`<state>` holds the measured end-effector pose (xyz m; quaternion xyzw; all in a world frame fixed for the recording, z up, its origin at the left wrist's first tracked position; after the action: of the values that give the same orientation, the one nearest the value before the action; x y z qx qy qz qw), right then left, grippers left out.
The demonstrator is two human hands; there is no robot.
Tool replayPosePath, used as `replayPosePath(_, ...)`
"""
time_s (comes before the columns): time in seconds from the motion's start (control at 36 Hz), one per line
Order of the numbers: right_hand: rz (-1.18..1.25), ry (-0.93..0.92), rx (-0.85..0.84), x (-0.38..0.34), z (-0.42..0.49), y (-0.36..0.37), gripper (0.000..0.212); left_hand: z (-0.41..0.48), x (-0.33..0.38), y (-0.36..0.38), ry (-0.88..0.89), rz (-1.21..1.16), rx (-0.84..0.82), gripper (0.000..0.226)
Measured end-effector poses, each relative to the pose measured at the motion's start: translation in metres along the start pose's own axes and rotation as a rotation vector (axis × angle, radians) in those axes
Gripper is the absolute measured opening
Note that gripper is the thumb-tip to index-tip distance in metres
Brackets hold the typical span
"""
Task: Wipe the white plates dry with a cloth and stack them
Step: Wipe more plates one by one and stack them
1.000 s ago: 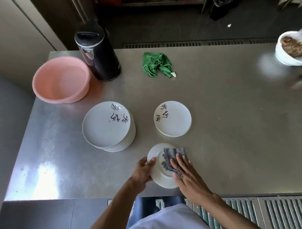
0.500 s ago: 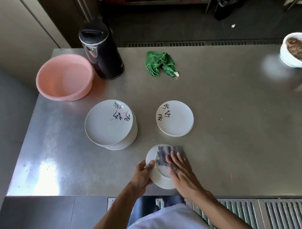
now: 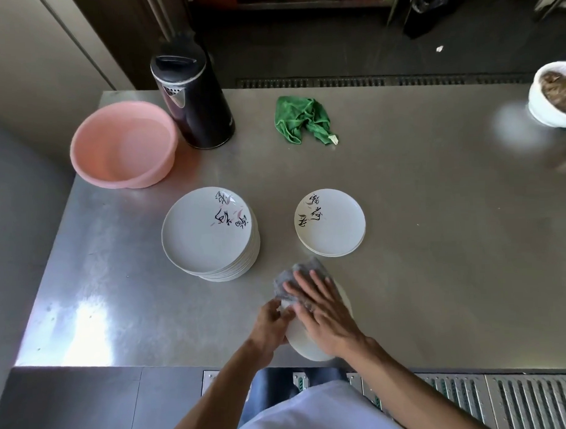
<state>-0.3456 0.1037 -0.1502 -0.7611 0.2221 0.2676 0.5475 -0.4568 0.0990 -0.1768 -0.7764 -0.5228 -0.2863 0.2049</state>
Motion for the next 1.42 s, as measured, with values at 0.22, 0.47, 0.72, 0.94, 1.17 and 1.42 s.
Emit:
replayPosePath(0.22, 0.051, -0.123, -0.027, -0.004, -0.009, -0.004, 0.051, -0.001, 0.003, -0.001, 0.036, 0.059, -0.033, 0.021)
replayPosePath(0.47, 0.606, 0.443, 0.276, 0.052, -0.015, -0.023, 0.047, -0.003, -0.005, -0.012, 0.041, -0.227, 0.06, 0.024)
replayPosePath(0.72, 0.277, -0.098, 0.026, -0.034, -0.005, -0.003, 0.046, -0.004, -0.01, 0.002, -0.047, -0.192, -0.195, 0.031)
replayPosePath(0.94, 0.164, 0.127, 0.094, 0.012, 0.006, -0.022, 0.047, -0.004, -0.021, -0.003, -0.097, -0.23, -0.2, 0.033)
replayPosePath(1.17, -0.031, 0.074, 0.036, 0.004, 0.003, -0.018, 0.052, -0.002, -0.017, 0.006, -0.084, -0.16, -0.219, 0.036)
replayPosePath(1.42, 0.144, 0.13, 0.022, 0.017, -0.003, -0.017, 0.068, -0.001, -0.025, 0.013, -0.093, -0.303, -0.09, 0.03)
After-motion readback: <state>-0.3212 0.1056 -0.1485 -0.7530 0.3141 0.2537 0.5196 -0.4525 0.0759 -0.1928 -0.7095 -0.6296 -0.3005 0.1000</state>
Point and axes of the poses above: each hand's wrist, its own z-axis towards the middle knuckle, its own y-axis out of the palm, x = y × z, the point moved 10 cm from there along z, towards the middle knuckle, and after that the axes turned 10 degrees about z, right-handed, at the moved point
